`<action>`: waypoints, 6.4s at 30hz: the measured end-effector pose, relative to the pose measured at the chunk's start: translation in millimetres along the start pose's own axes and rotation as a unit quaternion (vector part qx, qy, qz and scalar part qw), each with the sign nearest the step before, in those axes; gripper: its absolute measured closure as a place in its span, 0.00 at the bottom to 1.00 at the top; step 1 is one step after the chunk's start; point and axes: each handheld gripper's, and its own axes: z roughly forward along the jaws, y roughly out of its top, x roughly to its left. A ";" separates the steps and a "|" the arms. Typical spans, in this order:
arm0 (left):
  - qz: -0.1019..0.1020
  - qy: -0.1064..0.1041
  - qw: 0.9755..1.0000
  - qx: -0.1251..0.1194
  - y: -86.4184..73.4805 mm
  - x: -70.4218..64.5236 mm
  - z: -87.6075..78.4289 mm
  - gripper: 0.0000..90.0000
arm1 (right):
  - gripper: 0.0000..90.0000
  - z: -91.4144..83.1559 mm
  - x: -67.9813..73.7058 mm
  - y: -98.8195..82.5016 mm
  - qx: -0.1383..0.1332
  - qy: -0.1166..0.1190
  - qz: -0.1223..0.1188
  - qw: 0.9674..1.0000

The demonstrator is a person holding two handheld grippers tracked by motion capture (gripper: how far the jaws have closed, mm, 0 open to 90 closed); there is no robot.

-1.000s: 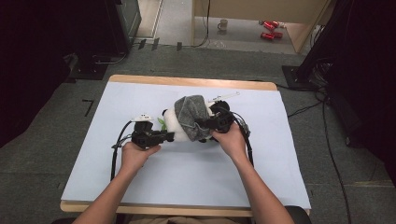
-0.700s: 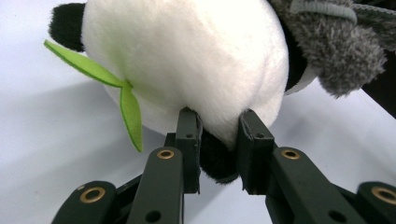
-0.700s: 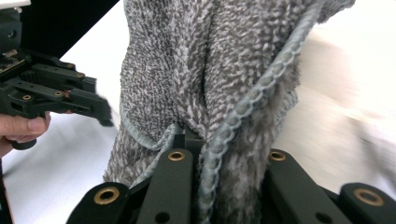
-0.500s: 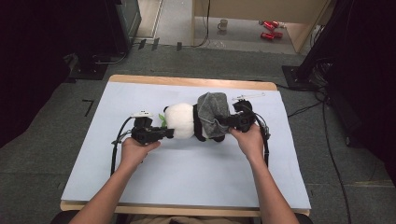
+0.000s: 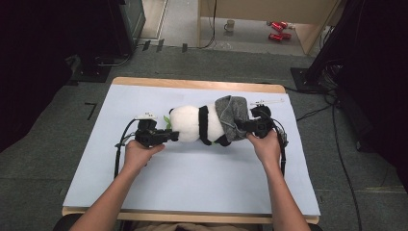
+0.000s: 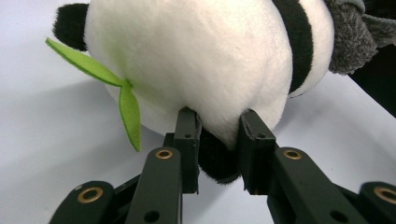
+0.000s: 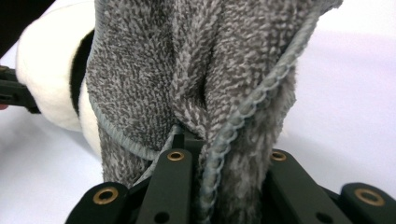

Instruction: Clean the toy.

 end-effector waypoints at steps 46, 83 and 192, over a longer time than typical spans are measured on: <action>0.024 0.009 0.999 0.019 23.2 -13.3 -3.0 0.79 | 0.90 -17.9 65.6 28.8 -0.043 0.104 -0.061 0.992; 0.111 -0.016 0.993 -0.029 -2.6 -5.7 -22.4 0.31 | 0.90 31.9 72.7 24.1 0.005 0.081 -0.092 0.993; 0.068 0.043 0.997 -0.014 -7.6 -26.6 -6.8 0.77 | 0.90 43.8 128.8 25.9 0.006 0.166 -0.116 0.979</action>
